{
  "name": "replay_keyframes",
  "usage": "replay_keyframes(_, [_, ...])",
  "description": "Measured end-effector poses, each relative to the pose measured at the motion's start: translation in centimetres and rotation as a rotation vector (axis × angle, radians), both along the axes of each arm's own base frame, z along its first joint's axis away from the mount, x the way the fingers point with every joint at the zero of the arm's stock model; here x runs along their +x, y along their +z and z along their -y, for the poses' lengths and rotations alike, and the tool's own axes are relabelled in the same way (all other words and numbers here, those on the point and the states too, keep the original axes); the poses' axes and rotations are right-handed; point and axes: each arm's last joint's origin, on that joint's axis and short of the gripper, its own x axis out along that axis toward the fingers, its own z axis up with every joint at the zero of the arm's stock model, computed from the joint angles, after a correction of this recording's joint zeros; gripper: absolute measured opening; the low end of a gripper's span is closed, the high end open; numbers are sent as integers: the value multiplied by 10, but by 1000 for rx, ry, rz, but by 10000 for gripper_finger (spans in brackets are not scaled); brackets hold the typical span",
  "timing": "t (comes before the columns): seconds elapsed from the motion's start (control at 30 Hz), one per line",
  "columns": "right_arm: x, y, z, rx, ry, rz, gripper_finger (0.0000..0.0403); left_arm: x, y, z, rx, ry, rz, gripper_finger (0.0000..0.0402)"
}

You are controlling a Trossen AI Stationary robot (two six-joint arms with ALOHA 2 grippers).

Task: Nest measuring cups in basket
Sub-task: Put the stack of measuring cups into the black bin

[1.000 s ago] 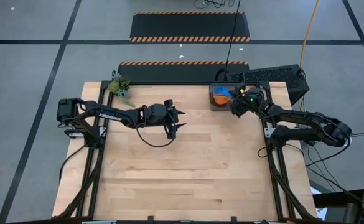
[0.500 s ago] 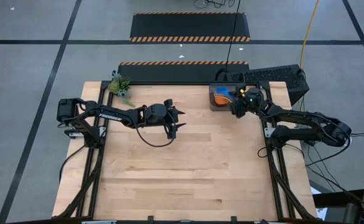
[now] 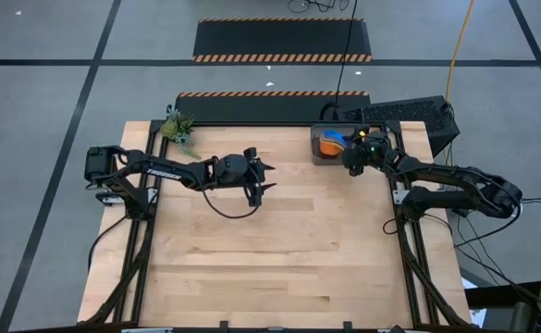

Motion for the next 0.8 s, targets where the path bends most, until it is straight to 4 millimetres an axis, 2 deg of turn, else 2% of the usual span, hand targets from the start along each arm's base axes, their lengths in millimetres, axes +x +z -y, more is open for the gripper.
replay_keyframes(0.2, [-3,-2,1,19,-135,0,218,0,0,0,-1,1,0,234])
replay_keyframes(0.8, [-2,-2,0,78,-113,59,217,0,0,-1,1,1,0,234])
